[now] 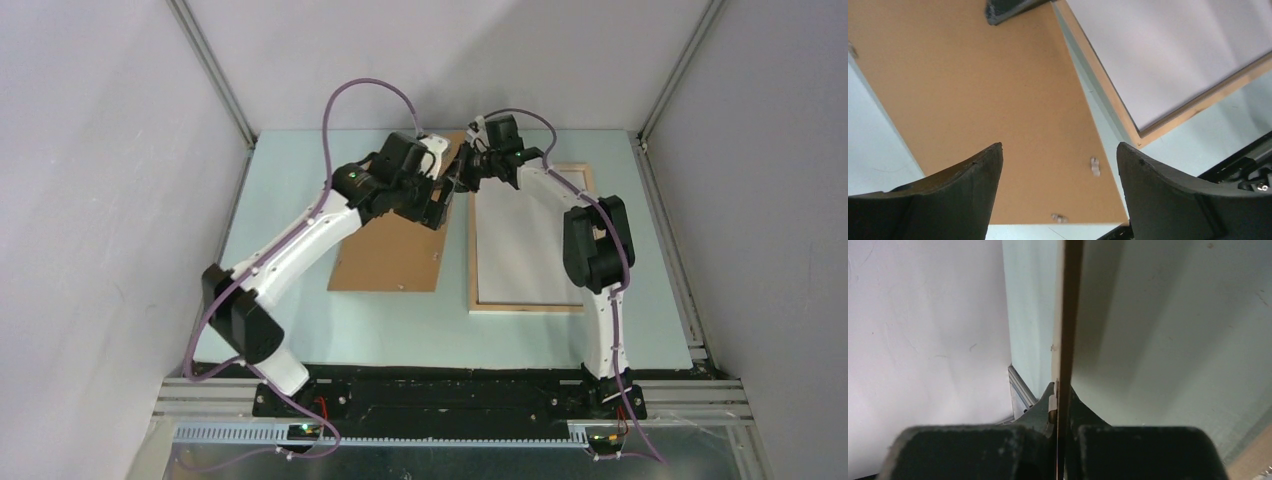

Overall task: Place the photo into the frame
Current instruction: Turn over the photo frame item at the center of the board, then move the photo frame to the center of the board.

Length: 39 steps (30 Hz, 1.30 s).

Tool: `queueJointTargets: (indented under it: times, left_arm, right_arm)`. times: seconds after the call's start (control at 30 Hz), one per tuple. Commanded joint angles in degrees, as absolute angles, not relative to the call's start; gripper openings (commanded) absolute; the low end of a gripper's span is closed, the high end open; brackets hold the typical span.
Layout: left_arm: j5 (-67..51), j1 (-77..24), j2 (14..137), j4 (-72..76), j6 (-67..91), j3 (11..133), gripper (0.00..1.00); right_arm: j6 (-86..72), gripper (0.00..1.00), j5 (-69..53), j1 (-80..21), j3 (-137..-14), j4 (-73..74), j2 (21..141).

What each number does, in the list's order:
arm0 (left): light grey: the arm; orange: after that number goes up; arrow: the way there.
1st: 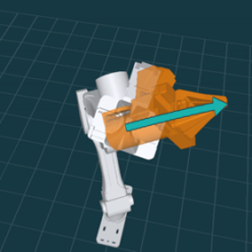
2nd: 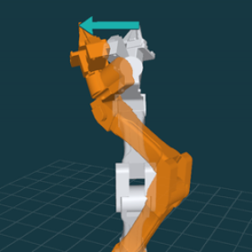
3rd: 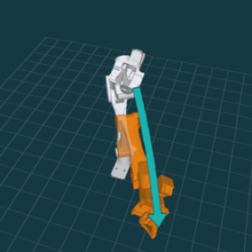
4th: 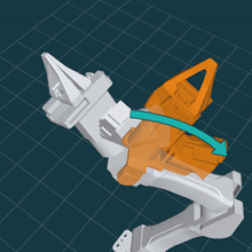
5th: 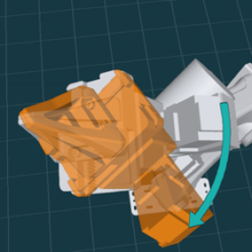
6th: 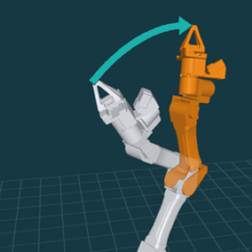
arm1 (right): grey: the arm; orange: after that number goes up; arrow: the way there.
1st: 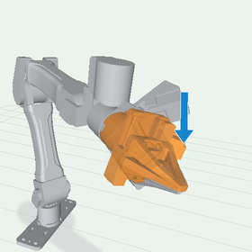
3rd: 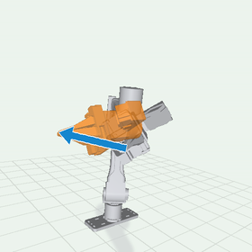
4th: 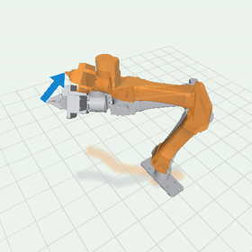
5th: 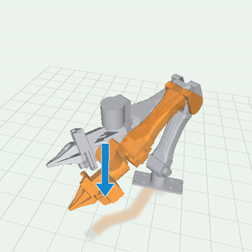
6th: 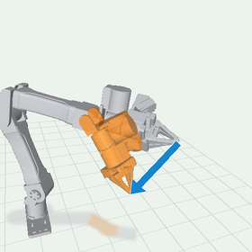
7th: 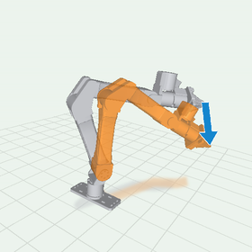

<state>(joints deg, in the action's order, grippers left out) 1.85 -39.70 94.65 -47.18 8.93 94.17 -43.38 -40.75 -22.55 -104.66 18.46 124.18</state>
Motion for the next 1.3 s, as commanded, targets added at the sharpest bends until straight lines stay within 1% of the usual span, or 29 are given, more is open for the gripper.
queueJointTargets:
  times: [0.0, 0.07, 0.33, 0.5, 0.67, 0.8, 0.9, 1.07, 1.17, 1.27]
  left_arm:
    - [-0.29, -39.21, 86.92, -45.5, 4.99, 94.24, 0.89]
    - [-2.1, -37.56, 85.21, -45.52, 4.25, 93.96, 0.9]
    - [-10.61, -23.26, 81.04, -45.17, 1.56, 91.57, 0.9]
    - [-15.96, -17.63, 81.75, -42.92, 0.1, 87.17, 0.9]
    - [-21.84, -14.25, 85.82, -41.88, 0.17, 85.49, 0.9]
    - [-25.17, -13.33, 88.33, -40.87, 0.22, 85.3, 0.91]
    - [-27.35, -12.9, 89.77, -40.65, 0.09, 85.37, 0.91]
    - [-28.64, -12.77, 94.31, -40.04, 1.23, 86.5, 0.91]
    - [-28.47, -13.11, 98.38, -39.57, 4.55, 87.97, 0.89]
    - [-25.55, -14.42, 101.6, -39.36, 7.2, 90.66, 0.88]
  right_arm:
    - [-41.72, 0.01, -42.81, -20.5, -102.15, 14.27, 119.36]
    - [-41.23, 0.0, -44.4, -19.77, -100.28, 13.03, 118.24]
    - [-40.43, 0.0, -54.06, -14.63, -91.0, 5.05, 111.84]
    - [-42.04, 0.0, -62.72, -10.66, -85.53, 0.65, 108.75]
    - [-41.37, 0.0, -67.34, -7.37, -78.95, -2.34, 104.76]
    - [-37.61, 0.0, -69.88, -4.24, -76.26, 1.76, 101.67]
    - [-32.86, 0.0, -71.2, -1.5, -75.3, 7.97, 98.76]
    - [-24.69, 0.0, -73.1, 6.64, -74.22, 16.38, 94.9]
    - [-16.74, 0.0, -74.87, 11.25, -74.18, 24.81, 92.38]
    - [-7.74, 0.0, -76.29, 17.33, -74.42, 37.22, 91.16]
